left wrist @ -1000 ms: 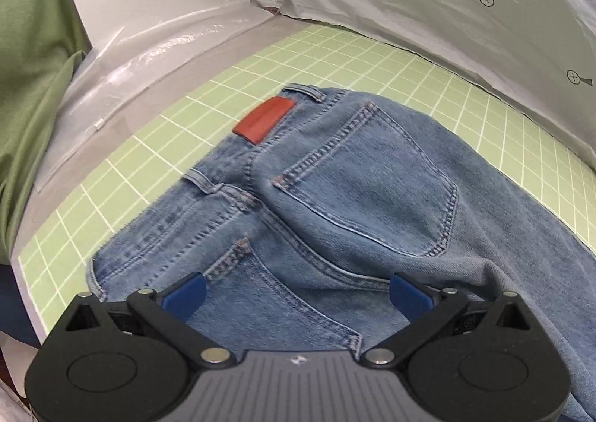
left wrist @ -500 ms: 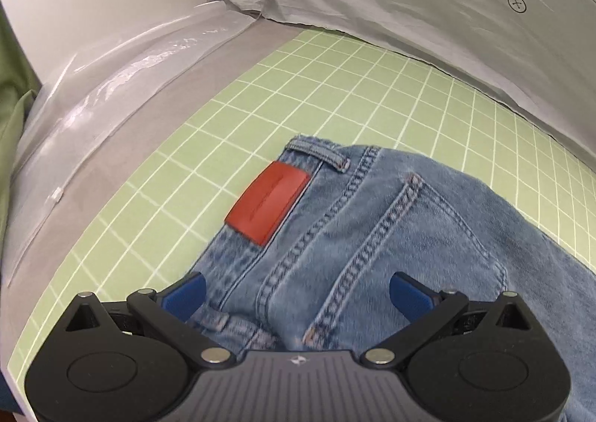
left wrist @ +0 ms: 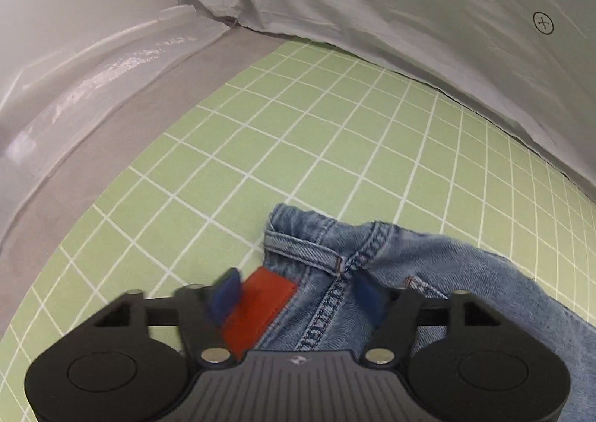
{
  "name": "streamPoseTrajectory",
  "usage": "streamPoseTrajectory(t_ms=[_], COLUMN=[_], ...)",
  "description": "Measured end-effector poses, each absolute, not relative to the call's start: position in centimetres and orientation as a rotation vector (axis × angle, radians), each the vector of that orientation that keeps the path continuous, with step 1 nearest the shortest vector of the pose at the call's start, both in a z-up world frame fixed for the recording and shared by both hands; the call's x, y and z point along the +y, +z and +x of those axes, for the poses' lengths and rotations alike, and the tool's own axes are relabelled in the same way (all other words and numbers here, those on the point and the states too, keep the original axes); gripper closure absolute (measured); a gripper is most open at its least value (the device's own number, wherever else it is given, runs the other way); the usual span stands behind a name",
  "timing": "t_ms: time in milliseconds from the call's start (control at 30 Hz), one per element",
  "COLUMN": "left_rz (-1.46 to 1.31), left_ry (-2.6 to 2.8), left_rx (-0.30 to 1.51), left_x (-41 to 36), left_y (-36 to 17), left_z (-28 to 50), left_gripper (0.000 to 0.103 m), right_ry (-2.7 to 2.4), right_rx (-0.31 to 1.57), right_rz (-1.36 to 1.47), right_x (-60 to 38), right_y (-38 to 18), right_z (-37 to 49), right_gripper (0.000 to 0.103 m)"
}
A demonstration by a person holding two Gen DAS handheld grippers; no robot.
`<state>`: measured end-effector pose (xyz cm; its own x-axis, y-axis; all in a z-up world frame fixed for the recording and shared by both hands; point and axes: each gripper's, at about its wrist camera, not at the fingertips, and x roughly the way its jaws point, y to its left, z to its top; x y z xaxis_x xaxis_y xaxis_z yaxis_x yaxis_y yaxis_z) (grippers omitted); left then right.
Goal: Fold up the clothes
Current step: 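Grasp the waistband by the red leather patch with the left gripper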
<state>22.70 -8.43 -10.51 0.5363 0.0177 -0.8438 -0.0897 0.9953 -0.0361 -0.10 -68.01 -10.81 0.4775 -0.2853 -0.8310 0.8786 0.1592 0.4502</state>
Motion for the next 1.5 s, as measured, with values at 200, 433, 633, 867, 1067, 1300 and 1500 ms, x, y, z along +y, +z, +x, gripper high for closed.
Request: streamPoseTrajectory(t_ms=[200, 433, 633, 867, 1067, 1300, 1500], left_rz=[-0.015, -0.027, 0.018, -0.06, -0.11, -0.127, -0.134], left_ry=[0.032, 0.029, 0.109, 0.101, 0.108, 0.1, 0.051], left_rx=[0.984, 0.987, 1.001, 1.036, 1.044, 1.045, 1.008], left_x=[-9.8, -9.3, -8.0, -6.6, -5.9, -5.5, -5.8], left_y=[-10.1, -9.9, -10.1, -11.0, -11.5, -11.6, -11.3], left_z=[23.2, 23.3, 23.3, 23.5, 23.4, 23.3, 22.9], left_gripper=[0.086, 0.076, 0.017, 0.013, 0.01, 0.009, 0.03], right_ry=[-0.85, -0.863, -1.002, -1.097, -1.157, -1.282, -1.154], right_rx=[0.697, 0.793, 0.859, 0.78, 0.793, 0.802, 0.896], right_rz=[0.915, 0.782, 0.739, 0.767, 0.71, 0.606, 0.675], right_x=[-67.5, -67.4, -67.9, -67.4, -67.3, -67.1, -68.6], right_y=[-9.8, -8.5, -9.9, -9.5, -9.0, -9.0, -11.0], right_z=[2.7, 5.0, 3.2, 1.8, 1.3, 0.4, 0.3], right_gripper=[0.103, 0.037, 0.01, 0.011, 0.011, 0.008, 0.037])
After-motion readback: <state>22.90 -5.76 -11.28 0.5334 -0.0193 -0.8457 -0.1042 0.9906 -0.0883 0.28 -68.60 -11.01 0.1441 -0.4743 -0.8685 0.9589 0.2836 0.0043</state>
